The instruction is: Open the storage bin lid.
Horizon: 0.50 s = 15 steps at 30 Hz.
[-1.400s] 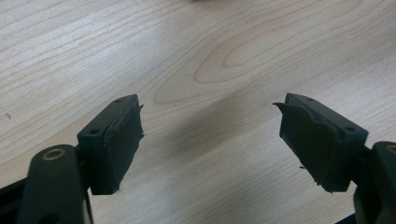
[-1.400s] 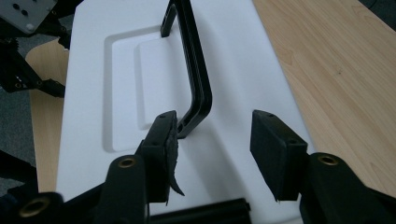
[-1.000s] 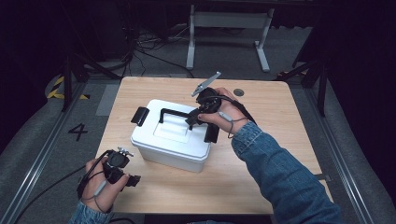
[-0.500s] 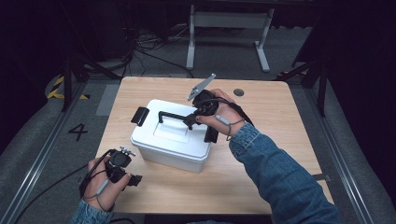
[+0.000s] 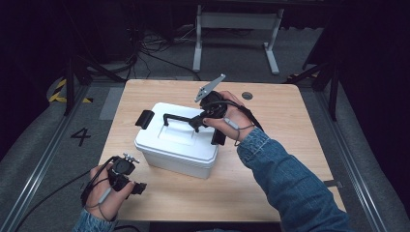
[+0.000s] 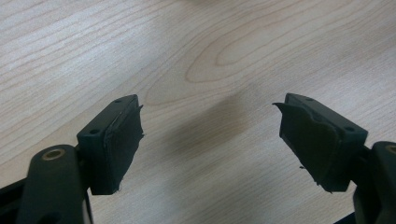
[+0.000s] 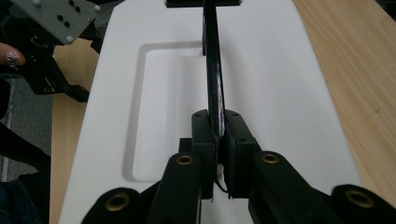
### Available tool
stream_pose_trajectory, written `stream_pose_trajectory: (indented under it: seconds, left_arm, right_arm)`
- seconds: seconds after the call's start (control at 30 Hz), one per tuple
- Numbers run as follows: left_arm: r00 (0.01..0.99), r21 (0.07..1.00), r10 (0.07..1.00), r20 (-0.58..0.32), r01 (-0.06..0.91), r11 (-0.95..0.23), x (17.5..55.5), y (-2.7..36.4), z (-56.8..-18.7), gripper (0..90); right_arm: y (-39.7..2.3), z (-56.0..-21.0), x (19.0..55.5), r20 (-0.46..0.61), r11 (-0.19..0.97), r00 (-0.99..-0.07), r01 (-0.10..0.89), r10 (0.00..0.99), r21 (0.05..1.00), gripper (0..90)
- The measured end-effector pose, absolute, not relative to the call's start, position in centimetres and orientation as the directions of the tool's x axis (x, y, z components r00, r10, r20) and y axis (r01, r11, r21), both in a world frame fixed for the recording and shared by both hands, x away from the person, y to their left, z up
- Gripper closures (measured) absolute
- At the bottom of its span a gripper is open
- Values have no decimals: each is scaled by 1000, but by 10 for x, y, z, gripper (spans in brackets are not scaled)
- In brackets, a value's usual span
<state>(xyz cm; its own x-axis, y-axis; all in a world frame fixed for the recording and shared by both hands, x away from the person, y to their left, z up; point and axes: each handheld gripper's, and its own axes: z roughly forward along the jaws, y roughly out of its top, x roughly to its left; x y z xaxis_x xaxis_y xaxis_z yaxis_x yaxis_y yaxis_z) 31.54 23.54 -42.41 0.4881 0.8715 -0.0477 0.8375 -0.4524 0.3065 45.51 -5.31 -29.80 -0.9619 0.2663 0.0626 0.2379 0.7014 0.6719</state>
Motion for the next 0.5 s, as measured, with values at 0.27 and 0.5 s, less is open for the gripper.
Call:
stream_pose_trajectory:
  seconds: [0.27,0.5]
  left_arm:
    - [490,306,870,-50,837,-454,316,234,-425,217]
    - [495,303,868,-44,834,-460,316,234,-425,217]
  right_arm:
    - [-65,-278,455,59,654,-958,235,279,719,855]
    - [-82,-258,451,33,619,-954,219,297,754,856]
